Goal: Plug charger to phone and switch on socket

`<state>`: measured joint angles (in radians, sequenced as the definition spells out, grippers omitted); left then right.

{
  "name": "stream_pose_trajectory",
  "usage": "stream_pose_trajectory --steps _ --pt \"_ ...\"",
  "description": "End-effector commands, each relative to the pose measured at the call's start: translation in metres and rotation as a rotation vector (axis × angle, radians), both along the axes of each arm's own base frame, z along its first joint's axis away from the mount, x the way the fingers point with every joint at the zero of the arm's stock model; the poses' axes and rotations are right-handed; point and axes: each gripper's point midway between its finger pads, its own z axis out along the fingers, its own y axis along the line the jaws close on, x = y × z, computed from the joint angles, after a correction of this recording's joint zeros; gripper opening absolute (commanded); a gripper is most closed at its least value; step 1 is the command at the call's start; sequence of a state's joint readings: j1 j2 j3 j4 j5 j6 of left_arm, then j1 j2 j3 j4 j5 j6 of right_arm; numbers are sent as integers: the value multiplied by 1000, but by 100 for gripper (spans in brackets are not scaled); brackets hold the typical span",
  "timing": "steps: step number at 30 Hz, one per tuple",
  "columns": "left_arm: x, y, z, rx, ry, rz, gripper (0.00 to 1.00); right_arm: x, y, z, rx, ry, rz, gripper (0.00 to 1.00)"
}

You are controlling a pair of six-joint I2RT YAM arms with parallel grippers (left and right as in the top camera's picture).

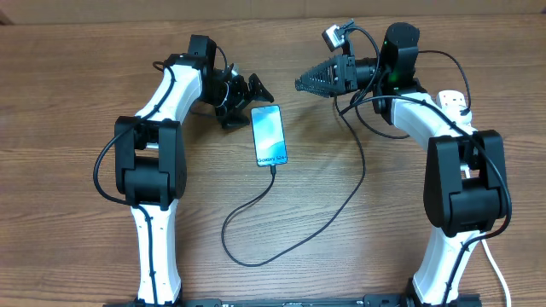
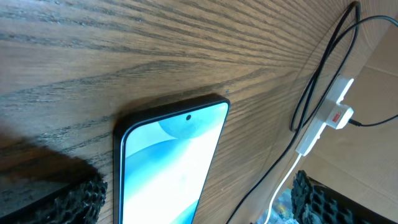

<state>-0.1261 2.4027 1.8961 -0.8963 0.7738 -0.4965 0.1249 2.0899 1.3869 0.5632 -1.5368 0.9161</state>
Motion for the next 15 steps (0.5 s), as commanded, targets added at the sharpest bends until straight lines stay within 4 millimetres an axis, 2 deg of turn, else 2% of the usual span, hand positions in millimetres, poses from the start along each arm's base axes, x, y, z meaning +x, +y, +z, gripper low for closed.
stream_pose_trajectory --steps 1,7,10,15 --pt "-7 32 -50 197 58 33 100 -9 -2 11 7 -33 30 100" --pt "-6 45 -50 242 33 14 100 -9 -2 11 7 -33 30 100" --pt "-4 64 -45 316 18 18 100 -9 -2 11 7 -33 30 100" --pt "-3 91 -12 417 -93 -92 100 -9 -2 11 7 -33 30 100"
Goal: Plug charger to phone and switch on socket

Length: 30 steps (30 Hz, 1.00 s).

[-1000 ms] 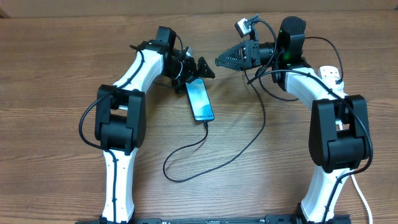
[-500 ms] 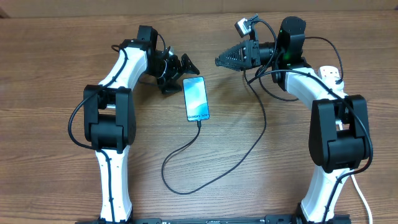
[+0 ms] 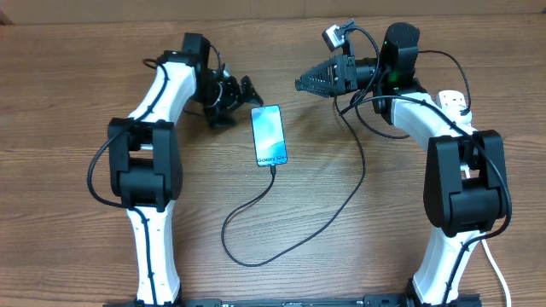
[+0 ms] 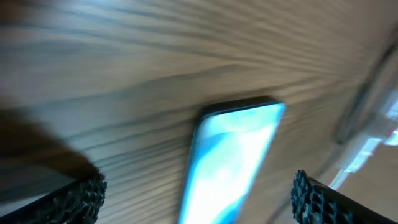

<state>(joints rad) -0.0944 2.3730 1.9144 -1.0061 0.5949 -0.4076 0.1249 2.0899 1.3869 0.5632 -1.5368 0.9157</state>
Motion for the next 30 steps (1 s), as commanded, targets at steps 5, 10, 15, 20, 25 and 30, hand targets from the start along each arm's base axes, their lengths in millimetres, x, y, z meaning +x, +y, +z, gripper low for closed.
stream_pose_trajectory --steps 5,10,15,20,25,30 --pt "-13 88 41 474 -130 -178 81 -9 -2 11 7 -33 30 100" --pt "-29 98 115 633 -249 -202 100 -9 -2 11 7 -34 29 100" --pt "-38 83 158 623 -353 -204 100 -9 -2 11 7 -34 30 100" --pt "-39 77 163 617 -370 -212 100 -9 -2 11 7 -34 30 100" --pt "-39 77 163 617 -371 -212 100 -9 -2 11 7 -34 30 100" --pt "-39 77 163 617 -371 -212 100 -7 -2 11 6 -34 19 100"
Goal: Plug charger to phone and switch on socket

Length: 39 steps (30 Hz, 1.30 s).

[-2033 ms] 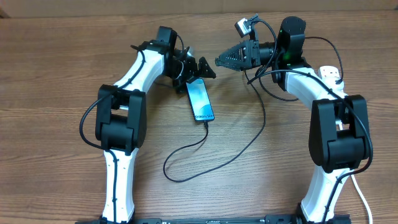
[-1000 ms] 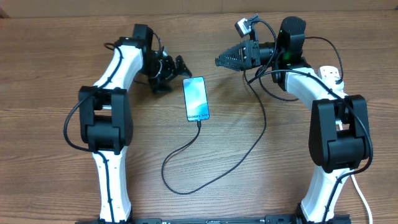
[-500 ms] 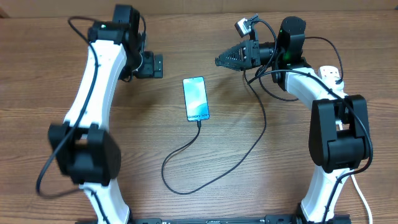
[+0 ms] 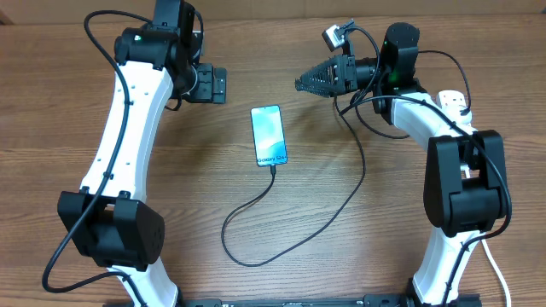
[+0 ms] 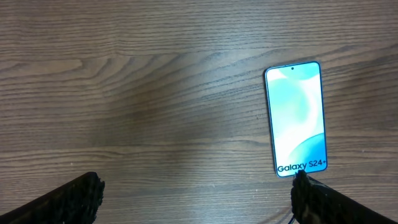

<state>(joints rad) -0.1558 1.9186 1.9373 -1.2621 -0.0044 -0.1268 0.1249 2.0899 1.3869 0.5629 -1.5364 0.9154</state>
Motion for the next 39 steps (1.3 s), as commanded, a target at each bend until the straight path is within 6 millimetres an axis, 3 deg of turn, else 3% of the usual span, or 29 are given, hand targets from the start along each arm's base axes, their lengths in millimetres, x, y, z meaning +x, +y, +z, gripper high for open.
stream_pose_trajectory --steps 1,6,12,16,19,22,25,30,33,36,39 --pt "1 2 -3 19 5 -10 100 -6 -2 11 5 -34 13 100" --pt "1 2 -3 19 5 -10 100 8 -1 2 -16 61 -75 100" --pt "1 2 -3 19 5 -10 100 34 -7 -44 -139 230 -286 100" --pt "1 2 -3 19 5 -10 100 50 -29 -89 -319 345 -488 100" --pt "1 2 -3 19 5 -10 100 56 -59 -105 -472 395 -630 100" --pt "1 2 -3 19 5 -10 100 55 -95 -94 -619 399 -764 100" --pt "1 2 -3 19 5 -10 100 50 -150 -65 -791 374 -993 100" --pt "1 2 -3 19 5 -10 100 23 -262 17 -1039 244 -1485 100" --pt "1 2 -3 19 5 -10 100 -1 -319 53 -1118 203 -1729 100" --pt "1 2 -3 19 5 -10 100 -14 -361 59 -1179 209 -1818 100" --pt "1 2 -3 19 5 -10 100 -19 -398 45 -1174 263 -1797 99"
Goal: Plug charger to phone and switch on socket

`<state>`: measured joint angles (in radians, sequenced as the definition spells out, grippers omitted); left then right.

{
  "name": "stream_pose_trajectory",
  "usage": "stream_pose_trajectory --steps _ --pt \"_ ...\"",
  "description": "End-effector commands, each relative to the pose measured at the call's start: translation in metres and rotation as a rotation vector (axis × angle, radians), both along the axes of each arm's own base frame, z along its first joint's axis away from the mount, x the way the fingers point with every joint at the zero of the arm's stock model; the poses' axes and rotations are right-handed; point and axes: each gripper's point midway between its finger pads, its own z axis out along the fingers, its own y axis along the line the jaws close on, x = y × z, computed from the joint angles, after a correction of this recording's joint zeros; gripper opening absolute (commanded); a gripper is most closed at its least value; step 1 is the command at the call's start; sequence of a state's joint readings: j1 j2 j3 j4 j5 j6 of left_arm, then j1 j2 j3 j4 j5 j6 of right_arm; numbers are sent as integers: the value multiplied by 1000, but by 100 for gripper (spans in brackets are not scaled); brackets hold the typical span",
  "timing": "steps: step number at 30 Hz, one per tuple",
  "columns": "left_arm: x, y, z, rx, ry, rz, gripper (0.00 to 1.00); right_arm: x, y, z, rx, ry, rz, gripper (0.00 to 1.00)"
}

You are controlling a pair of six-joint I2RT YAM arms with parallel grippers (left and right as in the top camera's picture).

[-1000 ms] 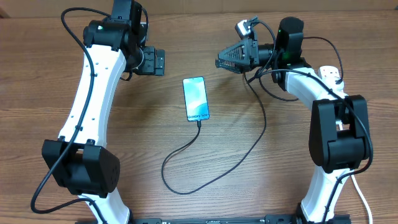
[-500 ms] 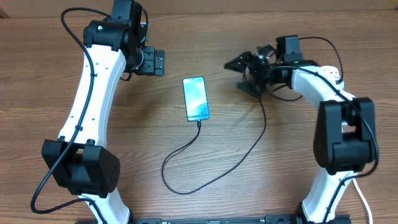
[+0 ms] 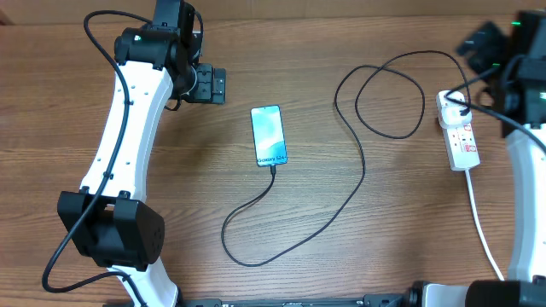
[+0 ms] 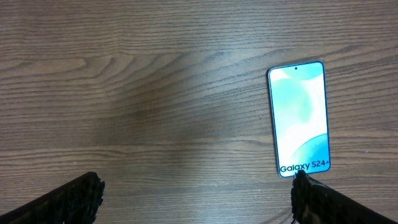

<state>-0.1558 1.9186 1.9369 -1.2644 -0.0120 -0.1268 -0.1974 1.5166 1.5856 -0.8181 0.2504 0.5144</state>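
Observation:
The phone [image 3: 269, 135] lies face up mid-table with its screen lit; the left wrist view shows the phone [image 4: 298, 118] reading "Galaxy S24+". A black charger cable [image 3: 362, 175] runs from the phone's near end, curls around the table and loops back to the white power strip [image 3: 461, 141] at the right. My left gripper [image 3: 205, 83] hangs high behind and left of the phone, open and empty, with its fingertips [image 4: 78, 196] wide apart. My right gripper [image 3: 482, 40] is at the far right, just behind the strip, and its jaws are not clear.
A white cord [image 3: 482, 230] runs from the power strip toward the table's near right edge. The cable's loop [image 3: 384, 94] lies between the phone and the strip. Bare wood table [image 3: 171, 196] surrounds the phone on the left.
My right arm has left the back centre of the table and now stands at the far right by the power strip. The cable loop now lies flat on the table. The left arm is unchanged.
My left gripper was open and low beside the phone's top left corner, the cable in the phone. Then it was a little further left, then raised high at the back left looking down on the phone. The right gripper stayed at back centre until now.

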Motion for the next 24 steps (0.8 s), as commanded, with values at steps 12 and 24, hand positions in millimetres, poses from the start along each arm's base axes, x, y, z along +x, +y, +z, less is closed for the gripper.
stream_pose_trajectory --steps 12,24 --pt "1 1 -3 12 3 -12 100 2 -92 -94 318 -21 427 100" --pt "1 1 -3 11 3 -12 100 26 -56 -190 490 15 685 100"
